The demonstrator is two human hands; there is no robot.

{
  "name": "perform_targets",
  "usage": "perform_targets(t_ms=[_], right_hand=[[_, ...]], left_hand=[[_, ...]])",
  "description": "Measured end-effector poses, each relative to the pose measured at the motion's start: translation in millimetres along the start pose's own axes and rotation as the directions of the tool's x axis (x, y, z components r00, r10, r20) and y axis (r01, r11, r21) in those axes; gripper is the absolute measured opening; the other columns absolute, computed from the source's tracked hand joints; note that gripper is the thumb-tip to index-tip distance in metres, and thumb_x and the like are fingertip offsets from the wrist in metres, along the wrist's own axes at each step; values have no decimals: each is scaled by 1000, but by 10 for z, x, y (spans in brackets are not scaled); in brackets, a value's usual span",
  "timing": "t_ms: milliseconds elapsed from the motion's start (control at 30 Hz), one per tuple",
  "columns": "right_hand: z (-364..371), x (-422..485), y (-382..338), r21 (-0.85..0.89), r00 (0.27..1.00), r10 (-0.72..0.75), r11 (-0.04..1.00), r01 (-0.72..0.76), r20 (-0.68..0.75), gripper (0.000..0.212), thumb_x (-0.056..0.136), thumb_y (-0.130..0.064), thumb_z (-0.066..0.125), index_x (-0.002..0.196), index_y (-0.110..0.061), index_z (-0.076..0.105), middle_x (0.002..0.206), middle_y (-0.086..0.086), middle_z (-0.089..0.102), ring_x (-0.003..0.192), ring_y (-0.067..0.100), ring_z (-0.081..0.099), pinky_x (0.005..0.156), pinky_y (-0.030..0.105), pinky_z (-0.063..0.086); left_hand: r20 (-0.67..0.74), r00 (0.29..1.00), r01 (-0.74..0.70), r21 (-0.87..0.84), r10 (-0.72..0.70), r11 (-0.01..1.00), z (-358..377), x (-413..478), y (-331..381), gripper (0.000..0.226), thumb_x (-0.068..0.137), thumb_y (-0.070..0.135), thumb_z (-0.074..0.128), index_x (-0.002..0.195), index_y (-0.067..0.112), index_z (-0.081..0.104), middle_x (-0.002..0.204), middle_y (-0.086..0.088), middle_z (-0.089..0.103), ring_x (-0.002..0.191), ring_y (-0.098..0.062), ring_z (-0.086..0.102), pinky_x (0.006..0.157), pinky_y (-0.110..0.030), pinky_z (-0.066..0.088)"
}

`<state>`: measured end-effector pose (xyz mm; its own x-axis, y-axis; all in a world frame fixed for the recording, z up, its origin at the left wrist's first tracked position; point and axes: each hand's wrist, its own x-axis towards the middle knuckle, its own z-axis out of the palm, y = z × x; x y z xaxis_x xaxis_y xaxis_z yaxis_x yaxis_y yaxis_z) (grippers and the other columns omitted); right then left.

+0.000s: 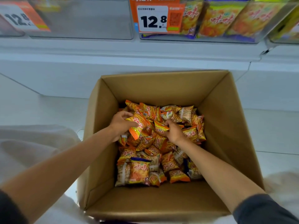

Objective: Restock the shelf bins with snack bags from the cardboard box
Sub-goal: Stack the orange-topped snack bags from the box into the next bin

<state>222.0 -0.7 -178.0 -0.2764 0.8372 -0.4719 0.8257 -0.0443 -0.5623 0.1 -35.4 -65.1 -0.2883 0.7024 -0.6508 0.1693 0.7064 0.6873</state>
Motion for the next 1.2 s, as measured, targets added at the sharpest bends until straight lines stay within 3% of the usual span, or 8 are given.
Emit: perform_targets(t_ms=[167,267,433,533,633,800,967,1200], right_hand=[[-617,-138,-259,410,990,53,912,6,-132,22,88,-1,59,93,-23,59,83,8,62,58,17,52,48,28,37],[-1162,-227,-578,580,991,-34,808,104,-130,22,88,1,58,100,-16,66,90,4,67,75,15,63,62,24,50],[-1576,-375,-1247,607,978,-205,781,148,25,38,93,-7,59,129,-18,57,113,2,67,100,16,66,87,29,54],[-1604,-432,-1622,602,976,-216,782,160,21,38,96,-10,55,133,-16,55,112,1,65,99,16,65,88,30,52],[-1639,-471,-1920,645,983,-179,749,155,-28,40,97,-15,56,137,-10,51,117,6,65,96,15,65,87,30,54],[-1768,-597,-2498,684,966,-259,710,170,29,44,100,-18,50,143,-15,42,118,3,64,88,8,65,77,21,54],[-2087,-600,-3122,674,903,-414,701,232,120,70,87,-14,68,146,-28,32,120,3,65,101,18,67,82,30,54],[-2533,-184,-4131,681,830,-551,641,353,88,53,80,0,70,129,-5,52,120,20,65,106,35,65,95,51,51]], left_hand=[[113,993,-8,-124,22,992,-67,-31,186,45,81,3,76,122,18,64,116,-11,65,93,-22,68,71,-35,61],[165,986,-19,-110,37,994,-92,-6,378,38,84,10,75,118,19,60,111,-13,68,94,-26,70,84,-46,58],[328,942,0,-213,71,977,-145,-145,827,15,95,23,61,106,12,64,85,-5,76,81,-19,71,70,-30,57],[416,906,79,-336,72,938,-269,-279,1022,41,99,52,43,115,19,62,108,-12,71,104,-30,65,86,-52,54],[453,883,101,-435,121,895,-490,-430,1140,72,81,75,44,126,21,58,121,-13,67,114,-31,63,84,-52,54],[305,918,-145,-334,252,931,-911,-647,1330,50,86,38,70,130,19,55,124,-8,66,111,-23,65,95,-48,53],[171,882,-391,-256,440,884,-1554,-781,1822,40,87,30,70,123,15,59,109,-9,70,94,-20,69,78,-42,59],[75,798,-562,-266,598,784,-2338,-628,2710,35,85,19,73,117,16,58,96,-4,71,79,-17,71,70,-40,60]])
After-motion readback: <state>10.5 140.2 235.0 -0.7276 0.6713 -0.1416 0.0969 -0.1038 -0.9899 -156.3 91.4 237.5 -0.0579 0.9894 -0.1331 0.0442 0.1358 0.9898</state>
